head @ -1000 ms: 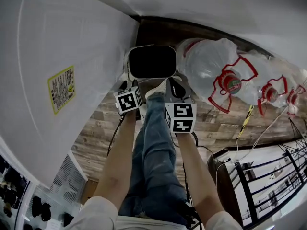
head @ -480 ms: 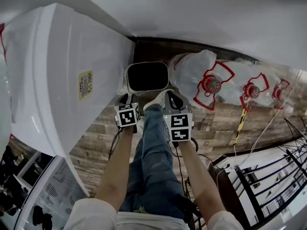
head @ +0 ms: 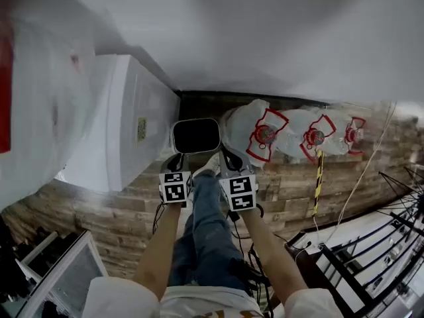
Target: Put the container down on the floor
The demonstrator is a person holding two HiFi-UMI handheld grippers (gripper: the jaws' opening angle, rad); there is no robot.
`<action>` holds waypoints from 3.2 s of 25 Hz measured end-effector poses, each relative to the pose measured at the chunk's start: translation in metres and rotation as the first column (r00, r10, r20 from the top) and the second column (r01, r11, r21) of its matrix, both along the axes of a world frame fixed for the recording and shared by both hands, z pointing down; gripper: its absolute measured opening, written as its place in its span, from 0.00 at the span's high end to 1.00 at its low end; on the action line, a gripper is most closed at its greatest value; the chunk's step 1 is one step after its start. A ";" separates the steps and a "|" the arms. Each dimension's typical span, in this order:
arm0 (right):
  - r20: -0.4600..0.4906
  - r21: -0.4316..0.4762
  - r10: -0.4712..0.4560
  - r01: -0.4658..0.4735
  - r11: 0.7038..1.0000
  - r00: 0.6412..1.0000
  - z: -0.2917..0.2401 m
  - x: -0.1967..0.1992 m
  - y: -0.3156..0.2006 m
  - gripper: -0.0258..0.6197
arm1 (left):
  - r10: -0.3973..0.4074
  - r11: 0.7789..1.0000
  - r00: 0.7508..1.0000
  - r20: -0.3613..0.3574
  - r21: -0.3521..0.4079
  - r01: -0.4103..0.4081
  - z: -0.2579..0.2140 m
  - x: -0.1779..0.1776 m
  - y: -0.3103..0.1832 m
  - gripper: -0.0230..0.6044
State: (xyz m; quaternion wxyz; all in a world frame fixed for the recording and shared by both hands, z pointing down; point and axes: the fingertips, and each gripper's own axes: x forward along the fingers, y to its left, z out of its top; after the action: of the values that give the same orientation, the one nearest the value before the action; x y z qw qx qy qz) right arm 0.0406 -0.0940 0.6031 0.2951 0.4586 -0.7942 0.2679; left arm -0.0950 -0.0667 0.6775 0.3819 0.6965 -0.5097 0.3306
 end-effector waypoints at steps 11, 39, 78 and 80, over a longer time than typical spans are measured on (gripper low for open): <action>0.020 0.121 0.048 -0.050 0.991 0.999 -0.117 0.008 0.017 0.92 | 0.001 0.980 0.991 -0.130 0.197 0.025 -0.147 -0.011 -0.002 0.96; 0.092 0.429 0.181 -0.203 0.880 0.979 -0.320 0.006 0.081 0.92 | 0.143 0.783 0.965 -0.220 0.621 0.026 -0.420 -0.020 0.029 0.96; 0.101 0.430 0.194 -0.219 0.876 0.976 -0.319 0.012 0.088 0.92 | 0.093 0.765 0.967 -0.238 0.638 0.083 -0.429 -0.033 0.028 0.96; 0.101 0.427 0.194 -0.219 0.878 0.976 -0.319 0.013 0.088 0.92 | 0.089 0.769 0.968 -0.236 0.634 0.084 -0.426 -0.033 0.029 0.96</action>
State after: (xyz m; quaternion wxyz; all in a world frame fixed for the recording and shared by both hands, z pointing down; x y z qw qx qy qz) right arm 0.0536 -0.0055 0.2846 0.1330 0.5874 -0.7883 0.1261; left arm -0.1277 -0.0378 0.2514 0.1835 0.8215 -0.5378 0.0465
